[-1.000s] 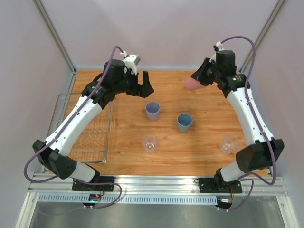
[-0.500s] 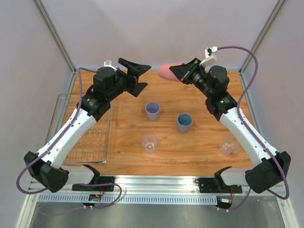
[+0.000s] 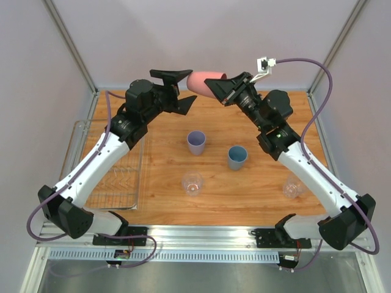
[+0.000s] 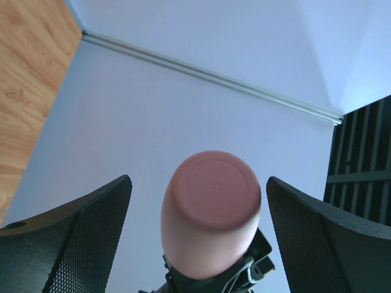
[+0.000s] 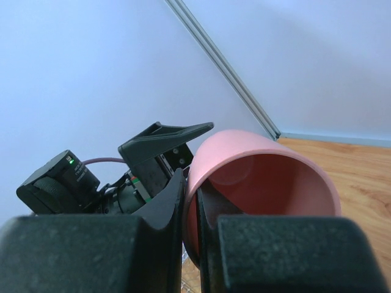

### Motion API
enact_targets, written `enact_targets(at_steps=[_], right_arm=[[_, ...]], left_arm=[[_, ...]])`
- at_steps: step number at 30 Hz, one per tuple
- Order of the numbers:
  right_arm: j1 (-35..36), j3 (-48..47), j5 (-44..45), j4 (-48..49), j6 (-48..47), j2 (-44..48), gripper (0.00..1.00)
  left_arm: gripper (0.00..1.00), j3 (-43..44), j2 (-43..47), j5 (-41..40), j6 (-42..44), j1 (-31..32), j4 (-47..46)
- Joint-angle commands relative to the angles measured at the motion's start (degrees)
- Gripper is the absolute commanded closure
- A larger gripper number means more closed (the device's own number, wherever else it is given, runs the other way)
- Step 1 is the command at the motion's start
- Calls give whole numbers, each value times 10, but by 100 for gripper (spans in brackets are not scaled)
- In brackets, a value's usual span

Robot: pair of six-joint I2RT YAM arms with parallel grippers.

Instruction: Load the cups into the dish rack

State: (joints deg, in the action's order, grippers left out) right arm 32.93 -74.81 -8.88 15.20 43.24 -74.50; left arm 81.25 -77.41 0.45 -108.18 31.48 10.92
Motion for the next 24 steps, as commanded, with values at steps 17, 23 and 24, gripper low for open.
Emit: enact_targets(at_steps=[17,23,24], right_arm=[[64,-55,75,-70,-122,0,99],[64,-58,65,-69,-134,-4,100],[64,-60,64,-69,-137,-3,100]], left_arm=[[20,90,-34,-63,45,55,9],[21,96,-42,-69,46,60,0],[21,100,-43,-71,46,60,-1]])
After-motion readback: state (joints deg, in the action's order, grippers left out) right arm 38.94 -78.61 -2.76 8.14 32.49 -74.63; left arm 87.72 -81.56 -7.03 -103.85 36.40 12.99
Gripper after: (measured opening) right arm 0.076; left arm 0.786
